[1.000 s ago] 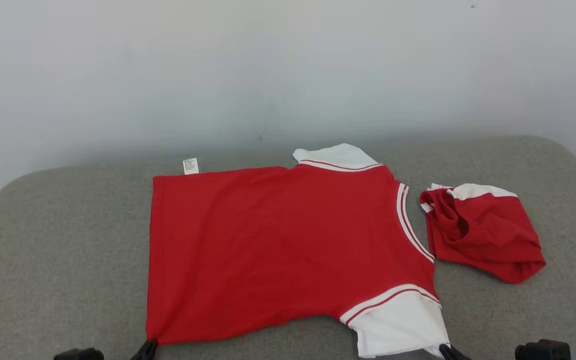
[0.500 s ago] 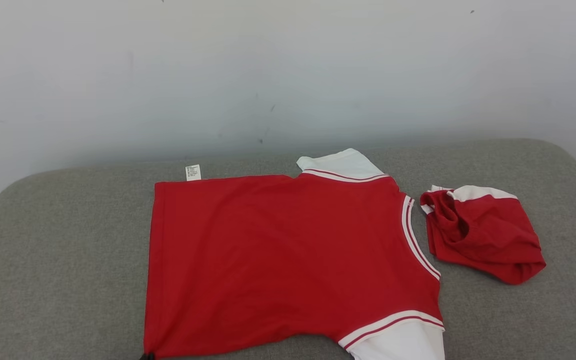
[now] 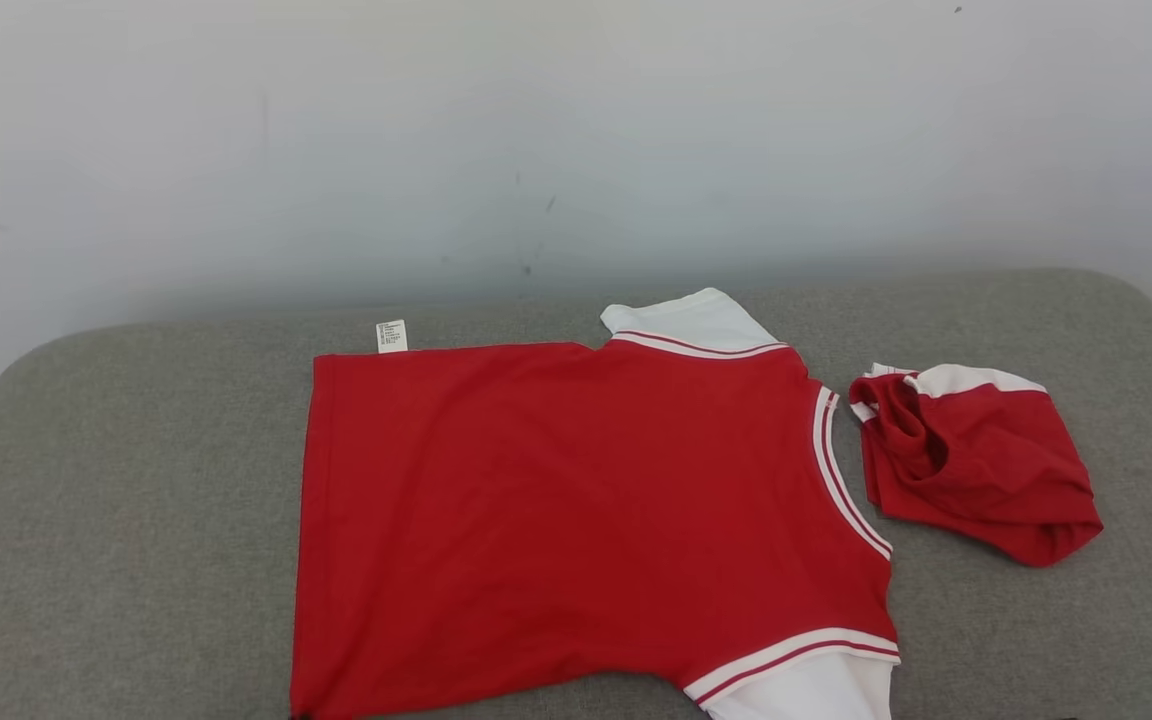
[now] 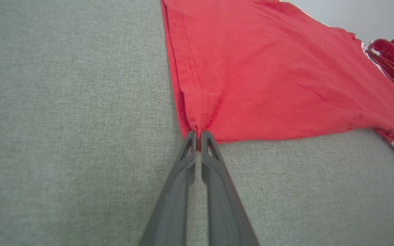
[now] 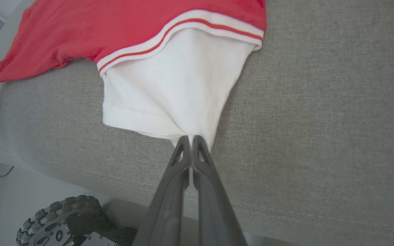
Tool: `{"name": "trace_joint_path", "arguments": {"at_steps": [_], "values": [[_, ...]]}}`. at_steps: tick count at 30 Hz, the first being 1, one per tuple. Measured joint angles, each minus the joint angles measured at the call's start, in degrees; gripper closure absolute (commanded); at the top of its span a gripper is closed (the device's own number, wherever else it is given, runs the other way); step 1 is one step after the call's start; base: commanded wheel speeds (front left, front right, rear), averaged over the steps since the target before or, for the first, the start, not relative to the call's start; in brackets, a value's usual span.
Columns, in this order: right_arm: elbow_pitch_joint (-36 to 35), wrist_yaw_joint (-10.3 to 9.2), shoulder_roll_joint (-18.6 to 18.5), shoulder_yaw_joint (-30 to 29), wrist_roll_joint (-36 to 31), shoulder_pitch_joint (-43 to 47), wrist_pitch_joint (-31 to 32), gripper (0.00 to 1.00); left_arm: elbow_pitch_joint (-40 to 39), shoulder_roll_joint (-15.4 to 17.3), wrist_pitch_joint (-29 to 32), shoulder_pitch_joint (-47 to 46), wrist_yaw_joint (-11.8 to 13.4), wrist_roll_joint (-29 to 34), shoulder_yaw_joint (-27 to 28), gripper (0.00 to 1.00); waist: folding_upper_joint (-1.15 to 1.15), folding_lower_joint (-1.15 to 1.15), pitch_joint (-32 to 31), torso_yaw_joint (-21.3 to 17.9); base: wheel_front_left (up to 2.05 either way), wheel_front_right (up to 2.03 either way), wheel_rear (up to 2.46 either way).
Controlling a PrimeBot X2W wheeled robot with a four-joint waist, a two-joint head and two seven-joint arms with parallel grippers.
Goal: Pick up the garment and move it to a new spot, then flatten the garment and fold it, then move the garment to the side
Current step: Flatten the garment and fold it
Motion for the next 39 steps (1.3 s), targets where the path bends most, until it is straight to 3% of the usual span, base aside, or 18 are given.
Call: {"name": "trace_joint_path", "arguments": {"at_steps": [19,20,21,22,23,30,39], "values": [[5.0,-0.31,2.7,1.9,-1.1,-3.2,1.5,1.00,6.6,-2.9,0.0,-2.0,0.0,0.1,-0.2,1.00,0.00,0.00,0.9,0.5,0.00,0.00,0.00],[5.2,-0.31,2.8,1.9,-1.1,-3.2,1.6,1.00,6.9,-3.0,0.0,-2.2,0.0,0.1,-0.1,0.64,0.00,0.00,1.0,0.5,0.00,0.00,0.00],[5.4,-0.30,3.0,1.9,-1.0,-3.2,1.6,0.78,7.1,-3.0,0.0,-2.3,0.1,0.1,0.0,0.34,0.00,0.00,1.0,0.5,0.00,0.00,0.00],[5.5,-0.29,3.2,1.8,-0.8,-3.2,1.6,0.46,7.5,-3.1,0.0,-2.4,0.3,0.1,0.2,0.07,0.00,0.00,1.0,0.5,0.00,0.00,0.00],[5.5,-0.21,3.4,1.8,-0.5,-3.2,1.6,0.00,7.8,-3.2,0.0,-2.6,0.6,0.1,0.5,0.00,0.00,0.00,1.0,0.4,0.00,0.00,0.00],[5.1,1.10,3.8,-1.8,4.1,-2.9,0.4,0.00,7.6,-3.1,-0.1,-2.3,2.0,0.1,2.2,0.00,0.00,0.00,0.9,0.2,0.00,0.00,0.00],[-0.7,4.16,1.4,-6.2,8.5,-0.6,-1.4,0.00,0.4,-1.2,-0.1,0.8,5.3,0.9,6.7,0.00,0.00,0.00,0.5,0.4,0.00,0.00,0.00]]}}
